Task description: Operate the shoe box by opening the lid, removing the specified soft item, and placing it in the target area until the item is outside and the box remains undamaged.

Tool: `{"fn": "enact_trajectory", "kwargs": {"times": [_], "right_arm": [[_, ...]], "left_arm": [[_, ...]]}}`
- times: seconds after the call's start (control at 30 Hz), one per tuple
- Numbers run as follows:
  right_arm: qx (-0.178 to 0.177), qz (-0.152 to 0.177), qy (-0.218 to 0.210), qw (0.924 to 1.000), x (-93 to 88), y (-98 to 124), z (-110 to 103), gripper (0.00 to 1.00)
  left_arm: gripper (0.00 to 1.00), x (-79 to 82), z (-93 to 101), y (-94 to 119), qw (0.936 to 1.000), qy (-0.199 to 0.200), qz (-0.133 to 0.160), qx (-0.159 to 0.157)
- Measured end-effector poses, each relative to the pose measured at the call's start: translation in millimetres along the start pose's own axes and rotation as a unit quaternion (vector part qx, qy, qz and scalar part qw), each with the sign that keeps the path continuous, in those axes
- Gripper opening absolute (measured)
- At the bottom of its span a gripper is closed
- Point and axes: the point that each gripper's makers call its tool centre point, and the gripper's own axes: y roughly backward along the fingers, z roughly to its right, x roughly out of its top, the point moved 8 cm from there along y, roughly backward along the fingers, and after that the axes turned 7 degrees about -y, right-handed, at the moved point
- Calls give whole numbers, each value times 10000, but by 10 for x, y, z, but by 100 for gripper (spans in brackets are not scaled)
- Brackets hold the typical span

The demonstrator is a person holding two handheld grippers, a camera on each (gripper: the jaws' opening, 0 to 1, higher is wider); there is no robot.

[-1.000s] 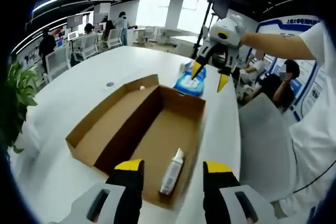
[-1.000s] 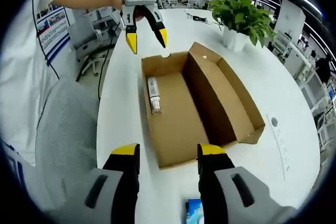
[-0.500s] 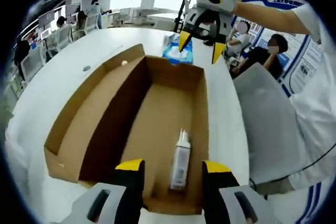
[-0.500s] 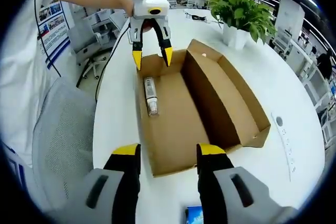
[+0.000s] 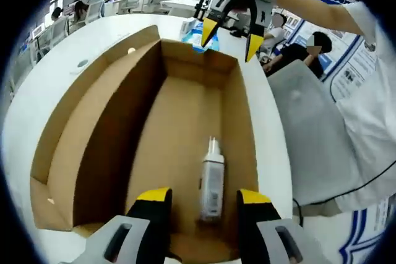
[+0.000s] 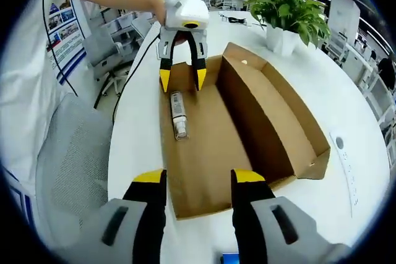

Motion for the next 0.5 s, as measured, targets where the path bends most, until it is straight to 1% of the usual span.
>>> {"fn": "enact_trajectory", "kwargs": {"times": [0.03, 0.07, 0.17, 0.2, 0.3, 0.33, 0.43, 0.47, 0.5], "right_arm": [[11, 10, -8, 10000, -1, -3, 8, 38], [14, 21, -12, 10000, -2, -7, 14, 38], [18, 59, -39, 10000, 5, -14, 23, 38], [25, 79, -56, 9999, 6, -17, 25, 38], [31, 107, -74, 9999, -3, -33, 33, 37], [31, 118, -68, 9999, -6, -38, 37, 37], [38, 135, -85, 9999, -21, -61, 63, 37], [32, 141, -89, 9999, -24, -65, 70, 37], [31, 147, -93, 9998, -24, -66, 74, 37]], "left_arm": [[43, -1, -8, -12, 10000, 13, -30, -25], [43, 50, 9, -27, 10000, -19, -74, -51], [42, 38, -10, -74, 9997, -78, -171, -129], [42, 72, 14, -119, 9995, -165, -239, -135], [42, 53, 14, -153, 9985, -328, -428, -92], [41, 93, 49, -190, 9976, -429, -537, -74], [41, 112, 61, -221, 9959, -572, -698, -9], [41, 90, 4, -204, 9947, -689, -766, 10], [41, 83, -11, -206, 9944, -714, -784, 20]]}}
